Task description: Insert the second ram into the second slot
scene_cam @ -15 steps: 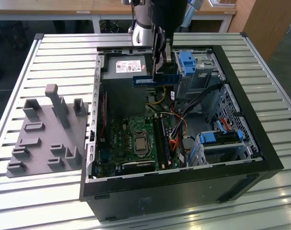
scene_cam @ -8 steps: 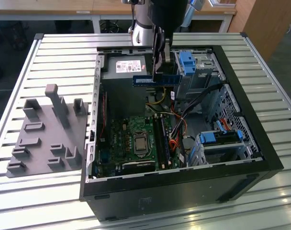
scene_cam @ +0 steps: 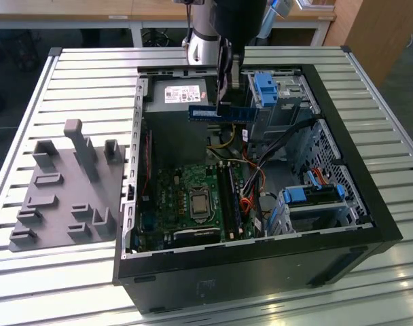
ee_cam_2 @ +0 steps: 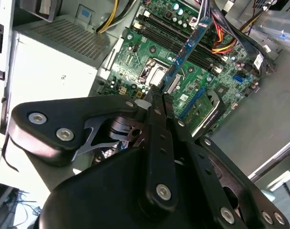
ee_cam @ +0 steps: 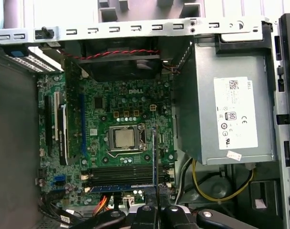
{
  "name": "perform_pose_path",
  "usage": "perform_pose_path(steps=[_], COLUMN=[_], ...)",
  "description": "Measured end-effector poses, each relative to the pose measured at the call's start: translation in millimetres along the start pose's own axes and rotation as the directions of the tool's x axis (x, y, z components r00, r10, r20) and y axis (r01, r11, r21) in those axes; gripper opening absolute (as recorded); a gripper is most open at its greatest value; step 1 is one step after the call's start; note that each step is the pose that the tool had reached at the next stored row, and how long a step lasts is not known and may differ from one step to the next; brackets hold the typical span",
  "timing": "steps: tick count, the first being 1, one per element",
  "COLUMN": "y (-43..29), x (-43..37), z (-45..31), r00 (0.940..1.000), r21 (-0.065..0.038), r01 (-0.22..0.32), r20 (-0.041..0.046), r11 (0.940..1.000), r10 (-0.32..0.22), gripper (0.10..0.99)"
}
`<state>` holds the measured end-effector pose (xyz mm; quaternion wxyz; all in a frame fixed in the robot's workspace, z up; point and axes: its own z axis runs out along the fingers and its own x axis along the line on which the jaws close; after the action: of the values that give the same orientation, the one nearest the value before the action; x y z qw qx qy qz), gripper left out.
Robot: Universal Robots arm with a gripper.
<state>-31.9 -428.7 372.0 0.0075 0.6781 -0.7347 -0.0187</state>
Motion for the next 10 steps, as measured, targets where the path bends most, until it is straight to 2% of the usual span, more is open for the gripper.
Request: perform_pose_path(steps=[10], y=[0.0], x=[0.0], z=[0.2], r00=[0.9956], r21=[0.002], r01=[-0.094], r20=[0.0006], r11=[0.9956], r10=[0.094], gripper=[0.129])
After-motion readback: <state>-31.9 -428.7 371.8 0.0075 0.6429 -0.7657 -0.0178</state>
